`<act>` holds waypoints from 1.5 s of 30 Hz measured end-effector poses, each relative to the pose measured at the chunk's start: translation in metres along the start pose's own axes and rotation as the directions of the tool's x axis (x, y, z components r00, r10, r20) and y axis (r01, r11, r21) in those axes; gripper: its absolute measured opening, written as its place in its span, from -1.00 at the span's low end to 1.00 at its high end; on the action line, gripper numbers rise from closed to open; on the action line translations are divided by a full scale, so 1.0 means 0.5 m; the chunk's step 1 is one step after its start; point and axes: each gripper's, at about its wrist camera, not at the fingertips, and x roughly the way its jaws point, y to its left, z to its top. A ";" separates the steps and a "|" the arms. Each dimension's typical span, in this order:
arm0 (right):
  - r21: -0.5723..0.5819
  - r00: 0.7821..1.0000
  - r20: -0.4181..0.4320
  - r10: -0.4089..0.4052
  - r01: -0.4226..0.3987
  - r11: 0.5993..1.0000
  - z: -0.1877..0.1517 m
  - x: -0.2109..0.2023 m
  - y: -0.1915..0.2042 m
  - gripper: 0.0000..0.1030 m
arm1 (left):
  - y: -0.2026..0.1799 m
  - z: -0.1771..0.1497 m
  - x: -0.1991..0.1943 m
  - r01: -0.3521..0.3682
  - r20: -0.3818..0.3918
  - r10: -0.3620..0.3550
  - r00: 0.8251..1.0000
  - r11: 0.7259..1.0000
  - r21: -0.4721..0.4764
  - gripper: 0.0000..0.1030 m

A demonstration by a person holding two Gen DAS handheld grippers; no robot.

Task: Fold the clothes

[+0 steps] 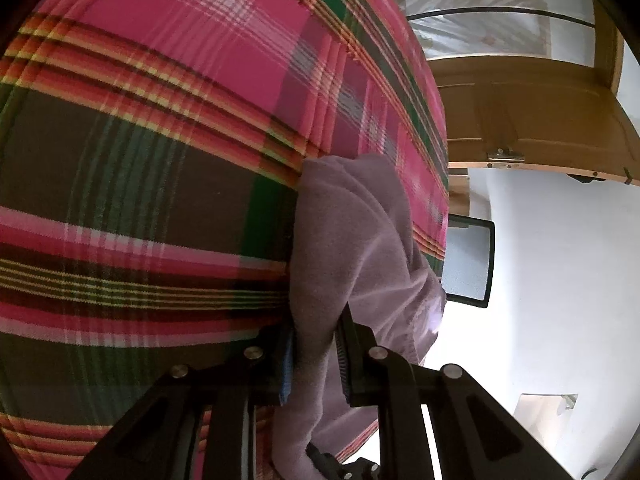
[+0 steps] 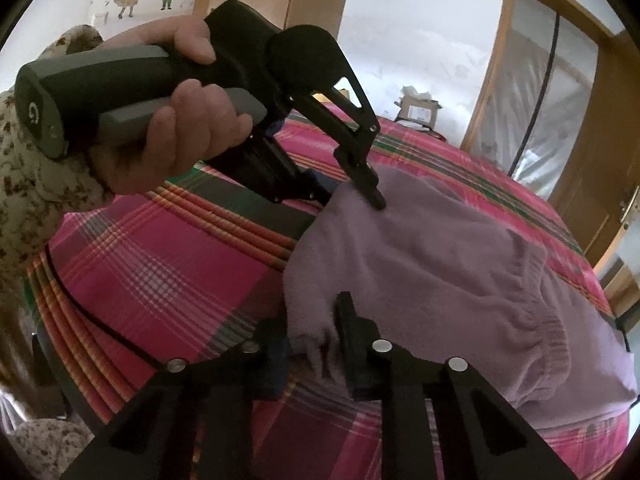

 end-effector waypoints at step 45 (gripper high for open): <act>-0.101 0.984 0.051 0.170 -0.164 0.981 0.076 -0.007 0.070 -0.74 | 0.062 -0.037 -0.133 0.046 0.170 -0.051 0.984 0.998 0.035 -0.82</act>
